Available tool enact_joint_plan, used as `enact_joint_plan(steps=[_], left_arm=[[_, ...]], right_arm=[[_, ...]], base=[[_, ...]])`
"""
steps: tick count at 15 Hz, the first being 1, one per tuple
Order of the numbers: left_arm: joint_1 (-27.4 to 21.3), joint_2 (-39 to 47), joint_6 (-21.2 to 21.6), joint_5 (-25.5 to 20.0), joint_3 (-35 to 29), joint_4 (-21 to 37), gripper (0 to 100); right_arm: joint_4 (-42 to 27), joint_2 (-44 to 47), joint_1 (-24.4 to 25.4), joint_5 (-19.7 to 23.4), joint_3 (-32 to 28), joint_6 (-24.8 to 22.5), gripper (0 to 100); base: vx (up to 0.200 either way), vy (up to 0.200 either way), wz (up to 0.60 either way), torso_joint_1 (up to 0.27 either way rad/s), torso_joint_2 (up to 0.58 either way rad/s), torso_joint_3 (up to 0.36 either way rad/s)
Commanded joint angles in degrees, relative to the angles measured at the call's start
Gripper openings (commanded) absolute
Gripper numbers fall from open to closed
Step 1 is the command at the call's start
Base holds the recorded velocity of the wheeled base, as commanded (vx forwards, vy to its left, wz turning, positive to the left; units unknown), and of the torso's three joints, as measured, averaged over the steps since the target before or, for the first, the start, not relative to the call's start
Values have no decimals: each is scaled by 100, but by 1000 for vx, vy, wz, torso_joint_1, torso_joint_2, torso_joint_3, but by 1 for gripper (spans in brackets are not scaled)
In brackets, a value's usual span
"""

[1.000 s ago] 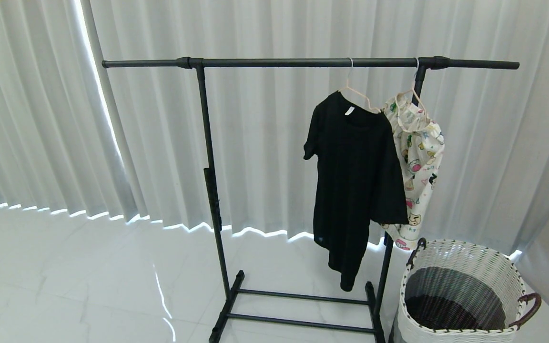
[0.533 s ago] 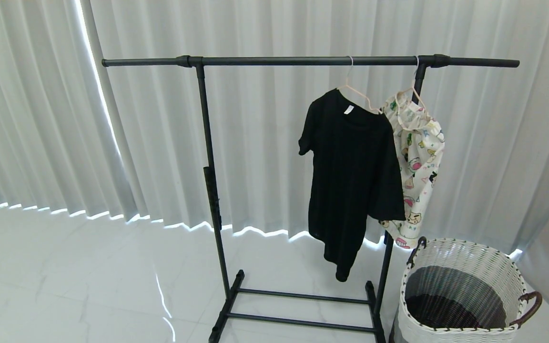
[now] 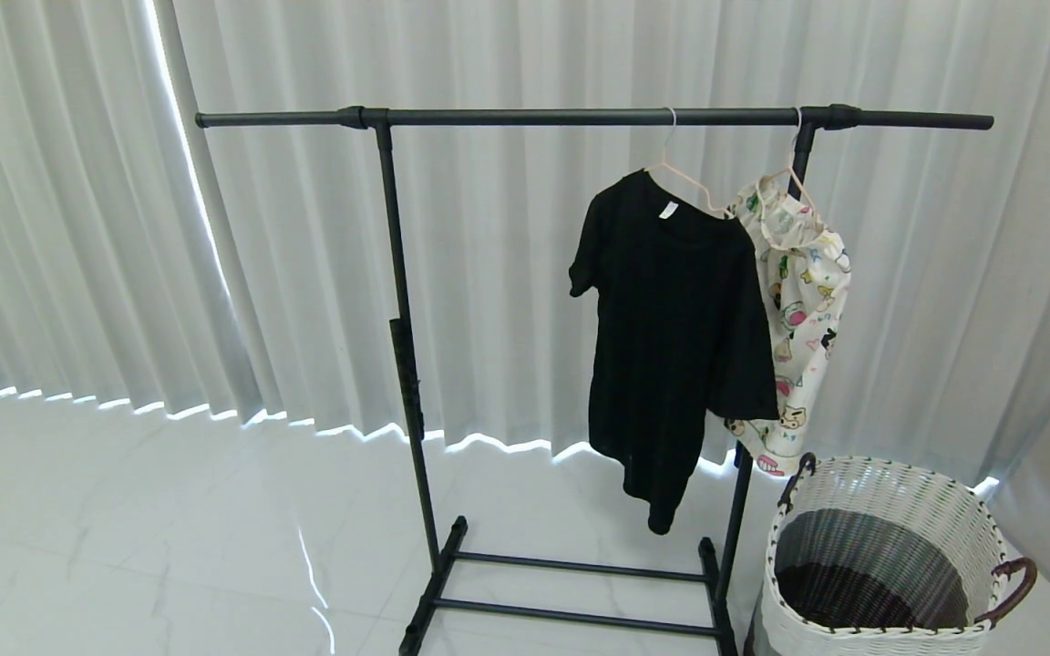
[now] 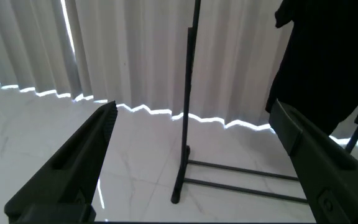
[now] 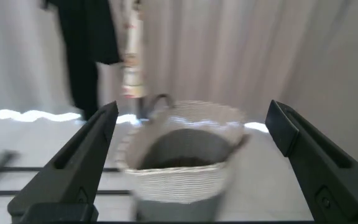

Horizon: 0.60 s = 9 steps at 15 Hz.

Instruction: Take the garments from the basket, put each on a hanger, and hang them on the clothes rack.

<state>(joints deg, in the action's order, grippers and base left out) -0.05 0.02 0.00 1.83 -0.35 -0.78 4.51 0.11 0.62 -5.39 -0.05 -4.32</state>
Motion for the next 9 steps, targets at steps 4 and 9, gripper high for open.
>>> enact_joint_plan(steps=[4,9], left_arm=[[5,-2,-325,257,35,34,100],[5,-2,-299,257,35,34,100]], right_arm=[[-205,-11,263,-120,5,695,100],[-205,-11,263,275,5,546,100]], base=[[0,0,0,0,0,0],[0,0,0,0,0,0]])
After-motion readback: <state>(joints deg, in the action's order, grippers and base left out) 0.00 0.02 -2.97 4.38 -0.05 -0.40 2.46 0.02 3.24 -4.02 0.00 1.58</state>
